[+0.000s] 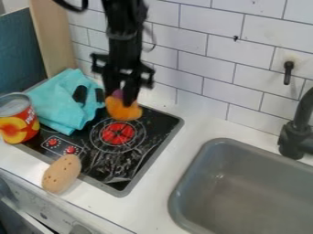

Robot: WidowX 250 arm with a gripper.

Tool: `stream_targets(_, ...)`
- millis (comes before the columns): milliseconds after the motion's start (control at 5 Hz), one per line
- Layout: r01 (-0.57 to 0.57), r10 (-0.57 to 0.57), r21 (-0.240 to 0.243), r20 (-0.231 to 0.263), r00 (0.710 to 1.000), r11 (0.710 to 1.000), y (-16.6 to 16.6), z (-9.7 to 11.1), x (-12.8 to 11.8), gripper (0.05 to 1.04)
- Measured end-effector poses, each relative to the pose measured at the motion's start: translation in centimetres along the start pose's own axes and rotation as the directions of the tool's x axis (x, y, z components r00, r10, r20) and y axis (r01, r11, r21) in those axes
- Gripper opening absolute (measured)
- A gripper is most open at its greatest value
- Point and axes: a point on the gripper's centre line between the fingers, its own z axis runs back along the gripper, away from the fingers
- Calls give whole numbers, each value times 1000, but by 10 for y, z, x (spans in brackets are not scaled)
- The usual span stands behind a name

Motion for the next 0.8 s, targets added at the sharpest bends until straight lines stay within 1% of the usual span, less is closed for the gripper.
stream_targets(200,62,-62,2,-60,996,998,-32,5,-41,433)
stream_targets(400,123,-111,43,-219,970,991,-46,-14,-84,433)
stream_targets(600,162,-145,57,-232,962,985,-61,-24,-98,433)
stream_targets(800,174,-154,62,-244,958,983,-72,-38,-104,433)
